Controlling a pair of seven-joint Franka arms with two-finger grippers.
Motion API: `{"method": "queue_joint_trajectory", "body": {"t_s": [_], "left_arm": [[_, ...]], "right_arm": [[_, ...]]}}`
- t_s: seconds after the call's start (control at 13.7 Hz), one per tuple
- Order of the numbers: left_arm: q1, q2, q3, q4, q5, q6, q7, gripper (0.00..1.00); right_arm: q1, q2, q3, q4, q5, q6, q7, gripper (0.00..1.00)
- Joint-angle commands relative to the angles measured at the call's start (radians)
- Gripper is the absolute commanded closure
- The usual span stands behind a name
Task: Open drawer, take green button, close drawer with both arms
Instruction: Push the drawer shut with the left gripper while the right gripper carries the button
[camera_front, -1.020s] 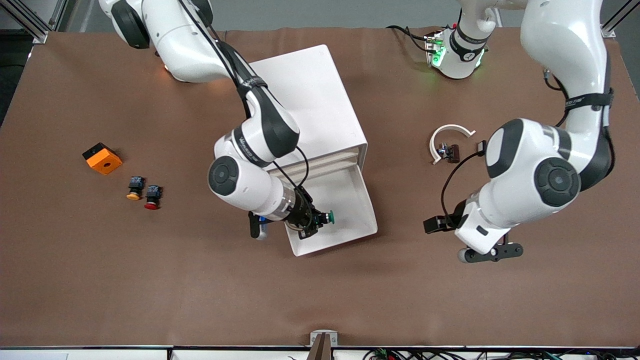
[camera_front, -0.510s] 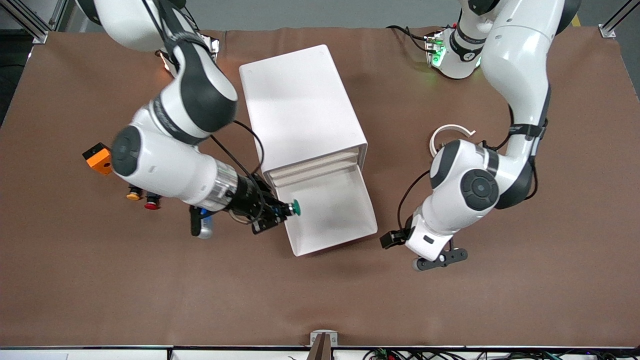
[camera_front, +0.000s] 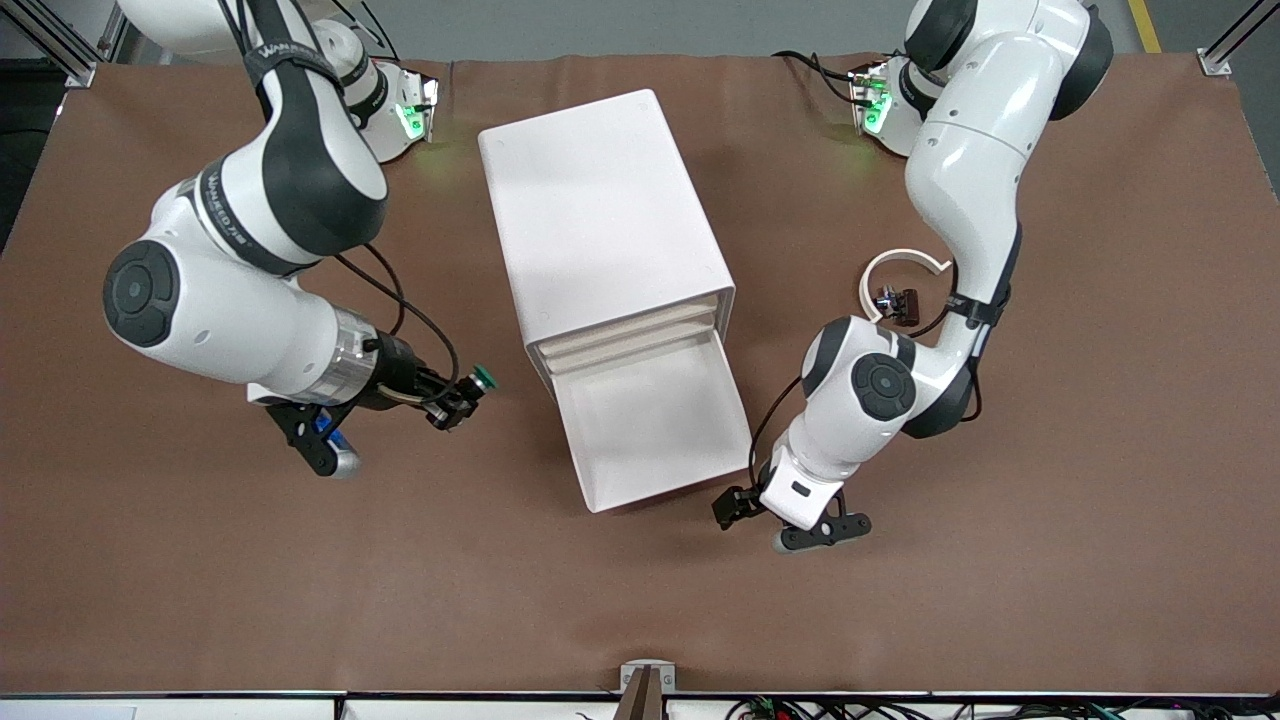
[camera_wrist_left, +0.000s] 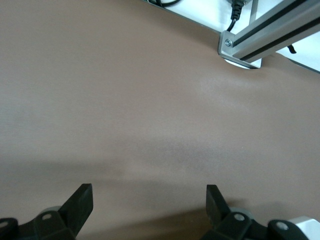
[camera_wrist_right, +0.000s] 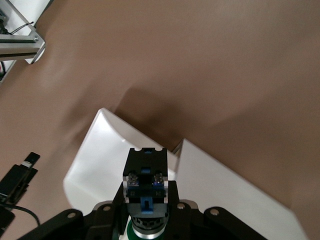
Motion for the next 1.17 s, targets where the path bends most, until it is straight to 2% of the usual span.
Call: {"method": "queue_joint_trajectory", "body": {"t_s": [0.0, 0.15, 0.22, 0.36, 0.58, 0.66, 0.73, 0.95, 1.09], "left_arm": [[-0.014, 0.043, 0.005, 0.022, -0.009, 0.085, 0.011, 0.0], [-0.032, 0.087, 0.005, 0.024, -0.009, 0.197, 0.014, 0.0], [-0.042, 0.098, 0.007, 0.024, -0.008, 0.223, 0.016, 0.09], [-0.051, 0.1, 0.007, 0.018, -0.008, 0.225, 0.002, 0.11], [-0.082, 0.109, 0.013, 0.016, -0.008, 0.22, -0.001, 0.1], [-0.088, 0.111, 0.013, 0.016, -0.008, 0.22, -0.002, 0.08], [-0.097, 0.111, 0.013, 0.015, -0.012, 0.22, -0.006, 0.0], [-0.101, 0.109, 0.013, 0.001, -0.016, 0.204, -0.022, 0.0], [-0.111, 0.102, 0.013, -0.007, -0.016, 0.181, -0.026, 0.0]], "right_arm": [[-0.038, -0.125, 0.015, -0.229, -0.044, 0.084, -0.263, 1.0], [-0.049, -0.135, 0.015, -0.288, -0.148, 0.119, -0.549, 1.0], [-0.05, -0.133, 0.015, -0.303, -0.183, 0.135, -0.674, 1.0], [-0.071, -0.138, 0.015, -0.355, -0.224, 0.194, -0.884, 1.0], [-0.102, -0.141, 0.015, -0.413, -0.239, 0.253, -1.001, 1.0], [-0.108, -0.141, 0.015, -0.429, -0.241, 0.273, -1.029, 1.0], [-0.114, -0.141, 0.015, -0.443, -0.241, 0.286, -1.052, 1.0], [-0.125, -0.142, 0.015, -0.49, -0.241, 0.322, -1.11, 1.0], [-0.131, -0.153, 0.015, -0.525, -0.253, 0.371, -1.232, 1.0]]}}
